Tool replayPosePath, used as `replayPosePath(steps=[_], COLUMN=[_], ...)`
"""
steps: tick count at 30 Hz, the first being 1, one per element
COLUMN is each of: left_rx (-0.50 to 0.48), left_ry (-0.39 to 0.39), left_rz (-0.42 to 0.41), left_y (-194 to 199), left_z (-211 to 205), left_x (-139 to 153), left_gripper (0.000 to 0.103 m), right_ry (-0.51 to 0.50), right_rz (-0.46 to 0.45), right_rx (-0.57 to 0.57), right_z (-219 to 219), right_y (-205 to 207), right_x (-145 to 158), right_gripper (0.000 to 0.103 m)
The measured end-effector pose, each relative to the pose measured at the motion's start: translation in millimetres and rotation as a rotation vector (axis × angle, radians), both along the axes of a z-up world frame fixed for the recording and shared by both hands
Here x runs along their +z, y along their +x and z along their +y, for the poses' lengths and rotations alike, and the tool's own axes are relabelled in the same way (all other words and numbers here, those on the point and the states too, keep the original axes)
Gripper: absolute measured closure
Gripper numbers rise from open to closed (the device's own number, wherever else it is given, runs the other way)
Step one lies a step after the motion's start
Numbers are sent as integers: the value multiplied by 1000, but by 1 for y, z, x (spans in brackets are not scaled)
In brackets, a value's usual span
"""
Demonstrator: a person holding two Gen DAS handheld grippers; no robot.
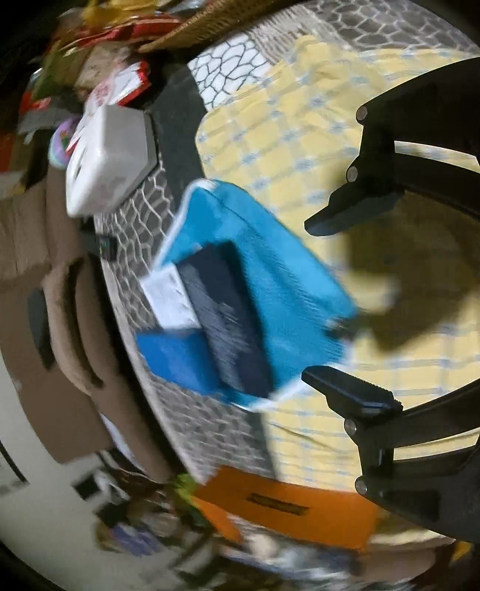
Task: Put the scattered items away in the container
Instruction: 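Move the right gripper to the black SKIN card and grasp its edge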
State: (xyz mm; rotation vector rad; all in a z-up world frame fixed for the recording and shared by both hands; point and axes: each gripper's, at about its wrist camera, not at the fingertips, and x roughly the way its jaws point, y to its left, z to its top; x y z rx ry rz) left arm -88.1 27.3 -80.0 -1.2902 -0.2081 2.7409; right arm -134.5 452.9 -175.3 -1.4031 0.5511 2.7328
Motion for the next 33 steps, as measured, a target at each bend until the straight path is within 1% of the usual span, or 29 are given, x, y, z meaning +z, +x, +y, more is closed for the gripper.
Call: replayPosePath(steps=[1,3,4,6,9,11,12,13,14,16,19,22,24,25,26,28,29,31,33], left_rx=[2,5,6,7,5,5,4,2,1,-2,-9,-20,-39,-48,-56,-91,-103,-168,-231], left_ry=[0,-3,-8,-13,-20,-21,-20,-18,-18,-16,-4,11,23,30,37,63,73,106,136], left_rz=[1,0,-3,-10,-16,-15,-14,-14,-14,-15,-15,-14,-19,-22,-26,-51,-60,-105,-162], left_y=[0,-2,-3,-5,-7,-8,-8,-8,-8,-6,-4,-1,4,6,7,13,17,28,35], left_z=[-1,0,0,0,1,1,1,1,1,2,3,4,7,8,9,16,19,33,47], left_x=[0,-2,-3,-6,-9,-9,-9,-9,-9,-9,-6,-3,-1,-1,-1,-4,-6,-15,-26], left_gripper=[28,28,28,28,28,28,28,28,28,28,28,28,28,28,28,28,28,28,28], right_ry=[-49,-100,-139,-197,-277,-314,-336,-380,-425,-407,-357,-390,-356,-334,-329,-337,-315,-303,-357], right_rz=[-12,-42,-46,-36,-31,-53,-51,-29,-5,16,2,-95,-151,-146,-143,-134,-112,-91,-122], right_rx=[-20,-64,-81,-107,-154,-195,-205,-195,-167,-136,-14,115,192,220,237,248,241,213,157], right_z=[7,14,16,17,17,19,20,20,20,13,-8,-39,-61,-70,-75,-78,-79,-77,-72], right_y=[-16,-38,-49,-62,-80,-88,-90,-91,-91,-83,-58,0,38,60,72,95,105,112,116], right_x=[-6,-17,-22,-26,-36,-48,-53,-57,-58,-50,-32,-18,-10,-4,-2,2,3,-3,-17], right_gripper=[29,29,35,40,41,52,73,89,96,97,97,100,100,100,100,100,100,100,99])
